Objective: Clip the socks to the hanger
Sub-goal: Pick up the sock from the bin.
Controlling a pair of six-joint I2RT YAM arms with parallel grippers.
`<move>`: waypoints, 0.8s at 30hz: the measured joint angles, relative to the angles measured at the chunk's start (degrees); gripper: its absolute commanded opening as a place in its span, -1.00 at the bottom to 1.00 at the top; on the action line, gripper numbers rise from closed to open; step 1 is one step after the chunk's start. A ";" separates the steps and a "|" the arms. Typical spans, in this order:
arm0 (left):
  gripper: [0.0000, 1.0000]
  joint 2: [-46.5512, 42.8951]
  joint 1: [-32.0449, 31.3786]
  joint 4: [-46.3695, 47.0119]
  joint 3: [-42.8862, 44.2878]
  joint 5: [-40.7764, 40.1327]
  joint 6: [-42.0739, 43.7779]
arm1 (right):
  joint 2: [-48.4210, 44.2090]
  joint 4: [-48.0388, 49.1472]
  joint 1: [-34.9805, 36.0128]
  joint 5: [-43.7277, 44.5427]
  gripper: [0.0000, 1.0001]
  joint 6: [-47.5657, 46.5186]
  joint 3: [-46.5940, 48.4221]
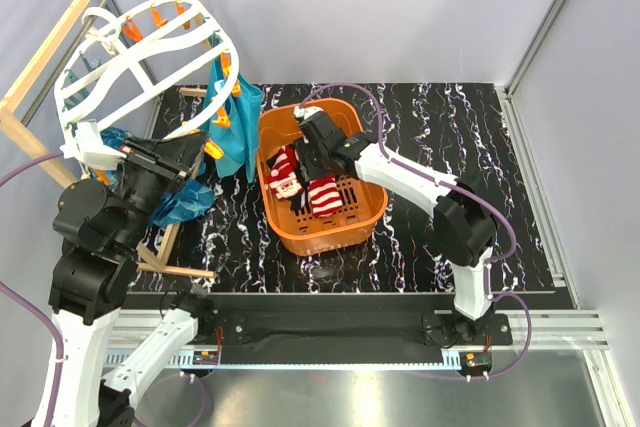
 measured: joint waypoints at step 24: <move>-1.00 -0.13 0.00 0.00 -0.04 0.02 0.04 | 9.49 -8.66 -6.23 -4.72 0.15 10.80 3.17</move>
